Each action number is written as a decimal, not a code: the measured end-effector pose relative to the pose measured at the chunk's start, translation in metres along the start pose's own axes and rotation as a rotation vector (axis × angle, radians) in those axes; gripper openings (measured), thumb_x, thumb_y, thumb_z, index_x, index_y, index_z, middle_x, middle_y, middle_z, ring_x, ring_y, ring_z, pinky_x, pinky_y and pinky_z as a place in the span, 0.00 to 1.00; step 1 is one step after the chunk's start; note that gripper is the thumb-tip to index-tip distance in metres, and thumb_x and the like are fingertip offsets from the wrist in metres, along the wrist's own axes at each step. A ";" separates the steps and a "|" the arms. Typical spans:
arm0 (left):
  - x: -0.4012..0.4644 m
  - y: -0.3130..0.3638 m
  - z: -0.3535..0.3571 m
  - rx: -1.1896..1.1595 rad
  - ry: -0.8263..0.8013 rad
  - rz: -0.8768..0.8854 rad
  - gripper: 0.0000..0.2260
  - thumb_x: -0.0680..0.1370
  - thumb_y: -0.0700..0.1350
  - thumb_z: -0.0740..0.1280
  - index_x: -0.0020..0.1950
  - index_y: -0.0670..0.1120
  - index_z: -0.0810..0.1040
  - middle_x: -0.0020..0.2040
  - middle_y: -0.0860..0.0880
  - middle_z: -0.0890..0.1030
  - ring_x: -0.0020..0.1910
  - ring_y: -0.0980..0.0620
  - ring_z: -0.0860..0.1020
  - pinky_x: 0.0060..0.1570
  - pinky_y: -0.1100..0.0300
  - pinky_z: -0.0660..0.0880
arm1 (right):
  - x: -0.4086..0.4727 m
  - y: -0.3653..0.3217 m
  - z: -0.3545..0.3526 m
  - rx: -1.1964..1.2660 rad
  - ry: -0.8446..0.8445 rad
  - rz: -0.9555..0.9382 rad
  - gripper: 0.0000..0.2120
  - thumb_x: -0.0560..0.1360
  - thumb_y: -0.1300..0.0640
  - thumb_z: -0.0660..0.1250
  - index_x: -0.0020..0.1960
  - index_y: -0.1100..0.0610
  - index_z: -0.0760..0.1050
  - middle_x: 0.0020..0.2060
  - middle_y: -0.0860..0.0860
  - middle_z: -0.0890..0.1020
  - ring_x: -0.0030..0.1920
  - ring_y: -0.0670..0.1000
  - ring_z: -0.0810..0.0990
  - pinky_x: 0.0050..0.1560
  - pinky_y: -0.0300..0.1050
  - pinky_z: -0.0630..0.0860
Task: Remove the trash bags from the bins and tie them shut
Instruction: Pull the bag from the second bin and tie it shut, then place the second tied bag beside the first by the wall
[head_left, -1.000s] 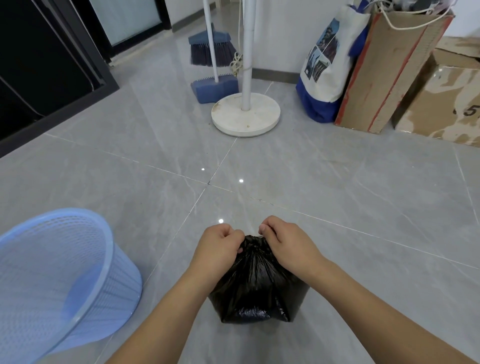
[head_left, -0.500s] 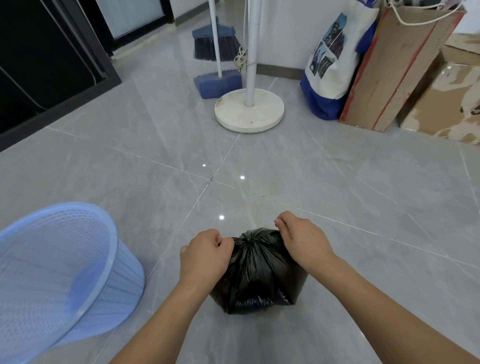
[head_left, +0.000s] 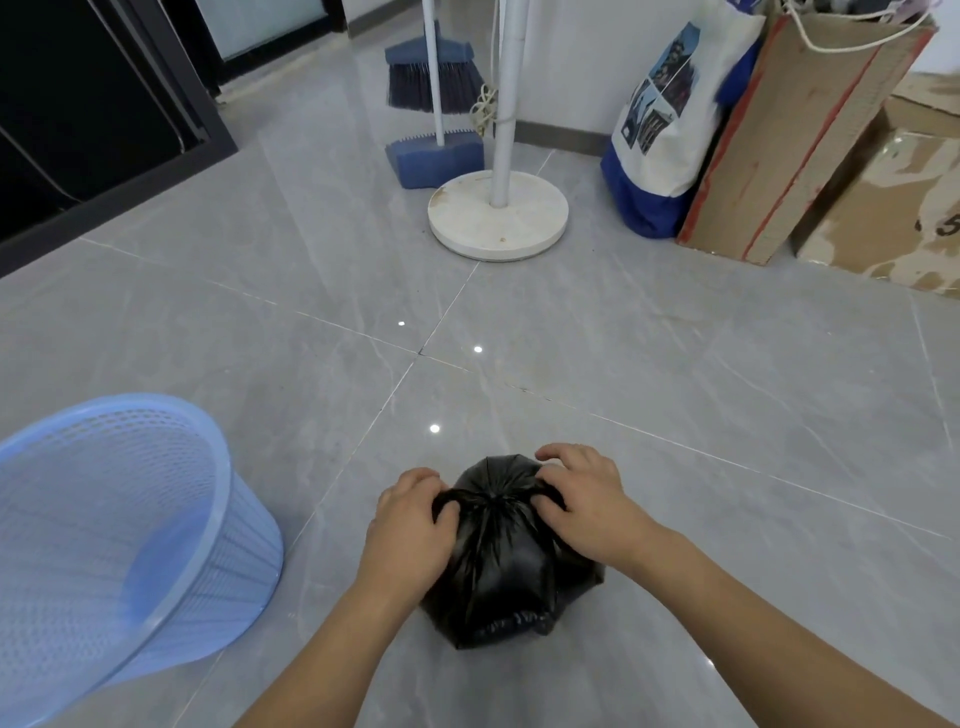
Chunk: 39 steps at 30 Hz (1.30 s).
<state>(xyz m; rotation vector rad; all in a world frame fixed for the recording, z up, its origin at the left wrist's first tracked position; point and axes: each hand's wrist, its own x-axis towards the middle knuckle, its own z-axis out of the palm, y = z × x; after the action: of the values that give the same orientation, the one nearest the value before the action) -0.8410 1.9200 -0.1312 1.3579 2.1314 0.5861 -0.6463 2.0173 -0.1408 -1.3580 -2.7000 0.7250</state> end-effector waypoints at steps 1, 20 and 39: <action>0.002 0.001 -0.001 -0.047 0.011 -0.014 0.06 0.79 0.46 0.62 0.51 0.47 0.78 0.54 0.53 0.77 0.54 0.50 0.75 0.52 0.57 0.72 | 0.002 -0.002 0.001 0.029 -0.002 0.001 0.14 0.79 0.50 0.59 0.60 0.53 0.76 0.66 0.48 0.72 0.68 0.51 0.68 0.70 0.48 0.59; 0.011 0.374 -0.440 -0.174 0.140 0.076 0.05 0.81 0.47 0.59 0.46 0.51 0.70 0.42 0.48 0.79 0.42 0.45 0.76 0.41 0.54 0.71 | -0.013 -0.241 -0.537 0.222 0.216 0.220 0.09 0.81 0.52 0.55 0.56 0.56 0.68 0.47 0.57 0.81 0.47 0.60 0.78 0.46 0.54 0.75; -0.112 0.653 -0.749 -0.191 0.224 0.446 0.07 0.81 0.47 0.59 0.52 0.48 0.75 0.47 0.47 0.81 0.46 0.44 0.77 0.48 0.51 0.75 | -0.162 -0.432 -0.875 0.249 0.649 0.274 0.09 0.82 0.52 0.54 0.54 0.56 0.68 0.44 0.54 0.79 0.46 0.59 0.78 0.45 0.52 0.74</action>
<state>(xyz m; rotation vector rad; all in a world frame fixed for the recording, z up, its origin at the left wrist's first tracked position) -0.8426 2.0233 0.8630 1.7328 1.8766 1.1340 -0.6668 2.0147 0.8479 -1.5693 -1.8896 0.4922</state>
